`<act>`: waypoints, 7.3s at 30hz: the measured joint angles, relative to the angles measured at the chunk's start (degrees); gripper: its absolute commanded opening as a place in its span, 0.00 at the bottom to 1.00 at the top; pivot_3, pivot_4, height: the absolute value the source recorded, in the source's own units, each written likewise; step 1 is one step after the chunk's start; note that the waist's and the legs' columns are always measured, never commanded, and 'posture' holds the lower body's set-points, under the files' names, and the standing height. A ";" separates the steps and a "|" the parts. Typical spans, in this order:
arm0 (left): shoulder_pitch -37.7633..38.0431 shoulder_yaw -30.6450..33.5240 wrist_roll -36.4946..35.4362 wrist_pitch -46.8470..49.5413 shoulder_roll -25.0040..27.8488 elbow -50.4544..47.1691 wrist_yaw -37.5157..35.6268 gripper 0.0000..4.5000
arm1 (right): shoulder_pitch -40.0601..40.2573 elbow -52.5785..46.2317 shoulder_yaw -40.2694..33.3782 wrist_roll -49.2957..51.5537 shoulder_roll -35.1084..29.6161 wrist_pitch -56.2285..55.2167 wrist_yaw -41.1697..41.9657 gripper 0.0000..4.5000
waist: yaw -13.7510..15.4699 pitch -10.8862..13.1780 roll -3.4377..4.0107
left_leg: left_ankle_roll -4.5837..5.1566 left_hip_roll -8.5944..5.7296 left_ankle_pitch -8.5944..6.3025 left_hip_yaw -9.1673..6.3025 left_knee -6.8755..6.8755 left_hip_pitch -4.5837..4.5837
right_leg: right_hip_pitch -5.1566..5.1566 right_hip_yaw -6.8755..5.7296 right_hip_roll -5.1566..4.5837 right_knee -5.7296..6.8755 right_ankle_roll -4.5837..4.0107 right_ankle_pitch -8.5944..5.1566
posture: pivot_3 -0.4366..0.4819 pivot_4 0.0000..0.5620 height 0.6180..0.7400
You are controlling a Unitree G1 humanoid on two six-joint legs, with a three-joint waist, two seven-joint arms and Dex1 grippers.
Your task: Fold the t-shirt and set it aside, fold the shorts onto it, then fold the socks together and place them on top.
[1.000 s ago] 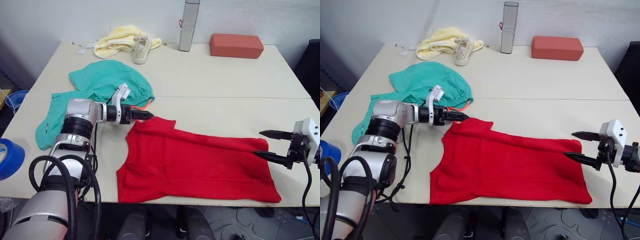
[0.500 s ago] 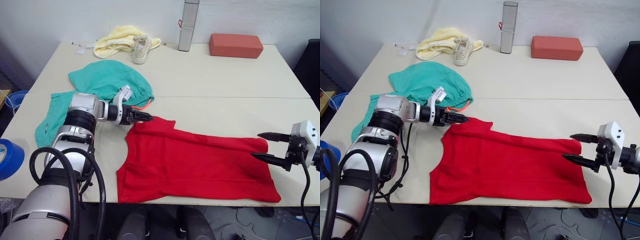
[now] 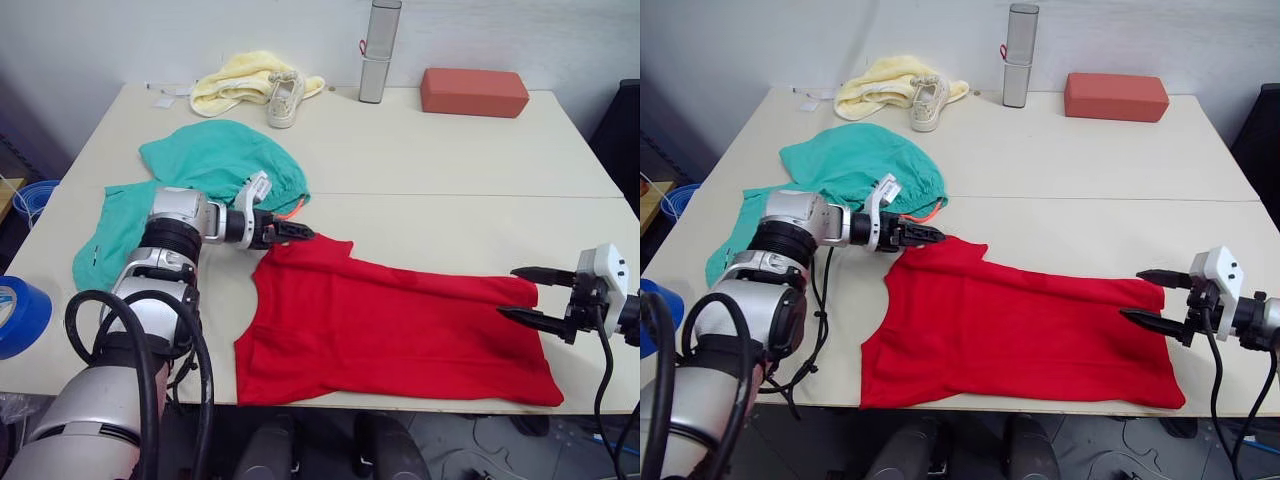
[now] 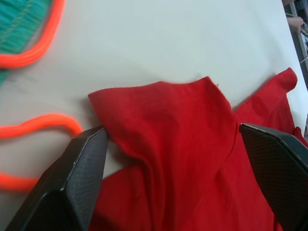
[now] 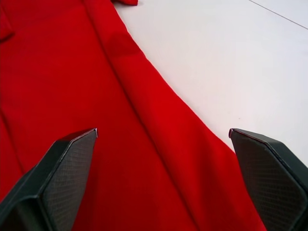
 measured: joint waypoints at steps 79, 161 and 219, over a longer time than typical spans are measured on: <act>21.13 -0.30 -3.72 -17.44 0.22 -28.96 -8.56 0.00 | -28.83 34.62 15.19 -20.65 -2.14 2.11 9.32 0.39 | -0.45 -0.01 0.01 | -0.02 0.06 -0.01 0.23 0.02 0.02 | -0.11 0.02 0.05 0.03 0.01 0.01 | 0.48 0.27 1.00; 40.64 0.88 -3.53 -78.24 5.36 -28.95 -23.63 0.00 | -4.43 24.71 2.23 -11.75 4.28 -53.02 -3.75 0.00 | -1.65 -0.03 0.06 | 0.04 0.15 -0.09 0.11 -0.03 0.14 | 0.08 0.37 -0.09 -0.29 -0.03 -0.01 | 0.48 0.27 1.00; 39.99 -9.85 -2.08 -34.51 15.44 -54.02 -15.08 1.00 | -6.07 2.42 11.74 -5.78 -5.91 13.30 3.64 0.99 | -1.48 -0.07 0.13 | 0.12 0.05 -0.26 -0.15 -0.03 0.02 | 0.07 0.18 -0.29 -0.33 -0.11 -0.06 | 0.48 0.27 1.00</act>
